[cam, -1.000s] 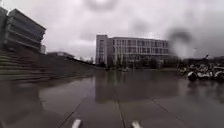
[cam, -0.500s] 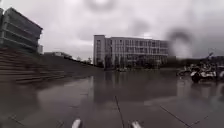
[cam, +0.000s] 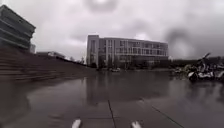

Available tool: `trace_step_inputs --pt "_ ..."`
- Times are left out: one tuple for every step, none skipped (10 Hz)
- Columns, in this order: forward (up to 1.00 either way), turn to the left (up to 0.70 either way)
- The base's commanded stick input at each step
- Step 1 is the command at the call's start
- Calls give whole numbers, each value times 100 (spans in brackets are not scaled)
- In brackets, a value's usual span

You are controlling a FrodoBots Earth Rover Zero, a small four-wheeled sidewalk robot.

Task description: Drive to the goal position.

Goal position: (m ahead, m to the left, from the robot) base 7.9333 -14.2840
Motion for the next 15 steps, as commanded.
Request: trace_step_inputs --pt "70 0" --pt "70 0" --pt "70 0" --pt "70 0" --pt "70 0" --pt "70 0" --pt "70 0" --pt "70 0" --pt "70 0" --pt "70 0" --pt "70 0" --pt "70 0" --pt "70 0" --pt "70 0" --pt "70 0"
